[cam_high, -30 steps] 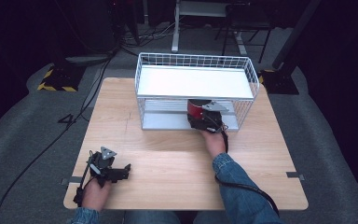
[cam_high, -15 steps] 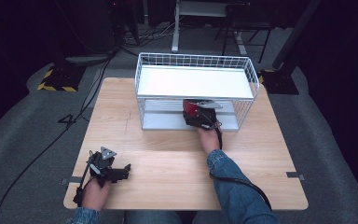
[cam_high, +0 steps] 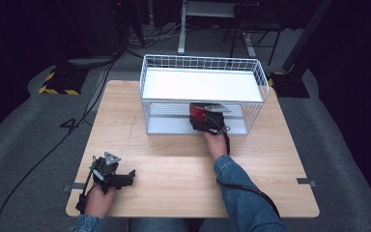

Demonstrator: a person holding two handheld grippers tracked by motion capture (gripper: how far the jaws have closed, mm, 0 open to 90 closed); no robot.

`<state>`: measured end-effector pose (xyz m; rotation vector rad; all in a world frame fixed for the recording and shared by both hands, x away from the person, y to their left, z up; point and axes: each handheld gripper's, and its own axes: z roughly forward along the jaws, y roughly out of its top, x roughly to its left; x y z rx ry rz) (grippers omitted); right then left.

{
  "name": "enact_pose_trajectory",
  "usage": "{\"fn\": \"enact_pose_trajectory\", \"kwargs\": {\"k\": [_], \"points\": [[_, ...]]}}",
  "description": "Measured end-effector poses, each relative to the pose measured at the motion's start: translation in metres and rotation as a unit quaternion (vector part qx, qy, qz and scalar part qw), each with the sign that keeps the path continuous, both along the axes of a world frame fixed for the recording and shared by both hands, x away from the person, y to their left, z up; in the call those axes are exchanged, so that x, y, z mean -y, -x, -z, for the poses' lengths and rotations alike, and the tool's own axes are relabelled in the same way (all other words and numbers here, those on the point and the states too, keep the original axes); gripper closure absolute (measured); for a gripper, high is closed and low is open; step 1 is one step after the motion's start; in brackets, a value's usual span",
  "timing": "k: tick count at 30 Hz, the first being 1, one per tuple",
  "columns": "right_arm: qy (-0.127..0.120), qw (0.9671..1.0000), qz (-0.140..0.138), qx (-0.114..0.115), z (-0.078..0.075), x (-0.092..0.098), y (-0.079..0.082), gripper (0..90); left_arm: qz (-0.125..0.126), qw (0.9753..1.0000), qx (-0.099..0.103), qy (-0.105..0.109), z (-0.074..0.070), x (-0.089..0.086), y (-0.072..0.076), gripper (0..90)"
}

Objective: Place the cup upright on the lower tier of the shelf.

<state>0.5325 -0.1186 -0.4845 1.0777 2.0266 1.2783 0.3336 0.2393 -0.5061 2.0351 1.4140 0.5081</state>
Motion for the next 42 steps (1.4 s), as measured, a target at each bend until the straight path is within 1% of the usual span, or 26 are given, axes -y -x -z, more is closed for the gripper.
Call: {"fn": "enact_pose_trajectory", "kwargs": {"k": [1, 3, 4, 8, 9, 10, 11, 15, 18, 19, 20, 22, 26, 30, 31, 33, 39, 42], "points": [[0.002, 1.0000, -0.006, -0.004, 0.000, 0.001, -0.001, 14.0, 0.000, 1.0000, 0.000, 0.000, 0.000, 0.000, 0.000, 0.1], [0.003, 1.0000, -0.008, -0.004, 0.001, 0.003, 0.000, 12.1, 0.001, 1.0000, 0.000, 0.000, 0.000, 0.000, 0.000, 0.1], [0.008, 0.9999, -0.006, -0.005, 0.001, 0.004, 0.000, 11.3, 0.001, 1.0000, 0.000, -0.002, 0.000, 0.000, 0.000, 0.0], [0.004, 0.9999, -0.010, -0.010, 0.002, 0.010, 0.003, 10.9, 0.000, 1.0000, 0.000, 0.000, 0.000, 0.000, -0.001, 0.0], [0.000, 0.9999, -0.009, -0.011, 0.002, 0.011, 0.005, 10.9, 0.000, 1.0000, -0.001, -0.001, 0.000, 0.000, -0.001, 0.0], [-0.005, 0.9998, -0.006, -0.018, 0.001, 0.012, 0.008, 10.9, 0.000, 1.0000, -0.001, -0.001, 0.000, 0.000, -0.001, 0.0], [-0.007, 0.9998, -0.006, -0.018, 0.000, 0.013, 0.011, 10.8, 0.002, 1.0000, 0.000, -0.002, 0.000, 0.000, -0.002, 0.0], [-0.005, 0.9998, -0.008, -0.015, -0.005, 0.017, 0.020, 10.8, 0.000, 1.0000, -0.001, -0.001, 0.000, 0.001, -0.002, 0.0], [-0.006, 0.9998, -0.008, -0.019, -0.006, 0.021, 0.028, 10.9, 0.000, 1.0000, 0.000, -0.002, 0.000, 0.001, -0.003, 0.0], [-0.007, 0.9997, -0.010, -0.019, -0.007, 0.023, 0.030, 10.8, 0.001, 1.0000, -0.001, -0.003, 0.000, 0.001, -0.003, 0.0], [-0.009, 0.9996, -0.011, -0.023, -0.008, 0.025, 0.034, 10.9, 0.002, 1.0000, -0.001, -0.004, 0.000, 0.000, -0.003, 0.0], [-0.009, 0.9996, -0.017, -0.022, -0.011, 0.029, 0.039, 10.8, 0.003, 1.0000, -0.002, -0.004, 0.000, 0.000, -0.003, 0.0], [-0.012, 0.9993, -0.027, -0.024, -0.019, 0.037, 0.050, 10.9, 0.000, 1.0000, -0.001, -0.001, 0.000, 0.001, -0.003, 0.0], [-0.016, 0.9991, -0.028, -0.027, -0.027, 0.049, 0.063, 10.9, 0.000, 1.0000, -0.001, -0.001, 0.000, 0.001, -0.002, 0.0], [-0.014, 0.9992, -0.028, -0.026, -0.030, 0.055, 0.068, 11.1, 0.000, 1.0000, -0.001, -0.001, 0.000, 0.001, -0.002, 0.0], [-0.014, 0.9991, -0.032, -0.024, -0.033, 0.061, 0.073, 11.2, 0.000, 1.0000, 0.000, -0.001, 0.000, 0.001, -0.002, 0.0], [-0.015, 0.9991, -0.033, -0.024, -0.045, 0.087, 0.091, 11.4, -0.001, 1.0000, 0.000, -0.001, 0.000, 0.001, -0.002, 0.0], [-0.002, 0.9992, -0.030, -0.025, -0.049, 0.100, 0.100, 11.5, 0.001, 1.0000, -0.001, -0.003, 0.000, 0.001, -0.003, 0.0]]}}
